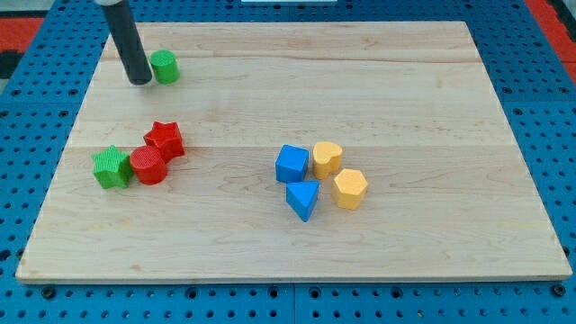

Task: Move the arm to the top right to the yellow heart

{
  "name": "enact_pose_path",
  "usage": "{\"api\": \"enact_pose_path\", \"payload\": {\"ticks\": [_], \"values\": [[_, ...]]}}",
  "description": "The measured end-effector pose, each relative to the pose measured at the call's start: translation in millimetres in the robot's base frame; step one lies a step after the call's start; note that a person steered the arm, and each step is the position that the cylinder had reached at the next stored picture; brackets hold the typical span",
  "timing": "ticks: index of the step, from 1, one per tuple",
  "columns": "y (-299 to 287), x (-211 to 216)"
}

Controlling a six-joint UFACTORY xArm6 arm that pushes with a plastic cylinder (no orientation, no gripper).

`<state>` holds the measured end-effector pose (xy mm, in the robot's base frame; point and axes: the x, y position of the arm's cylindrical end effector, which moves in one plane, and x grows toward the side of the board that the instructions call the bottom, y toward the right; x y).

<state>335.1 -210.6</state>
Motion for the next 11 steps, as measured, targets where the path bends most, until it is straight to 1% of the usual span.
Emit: {"api": "enact_pose_path", "payload": {"ticks": [1,2,3,4,7,8,9,10,11], "values": [[55,-18],[27,-46],[35,-55],[67,-53],[67,-47],[78,-16],[89,38],[50,53],[64,59]]}}
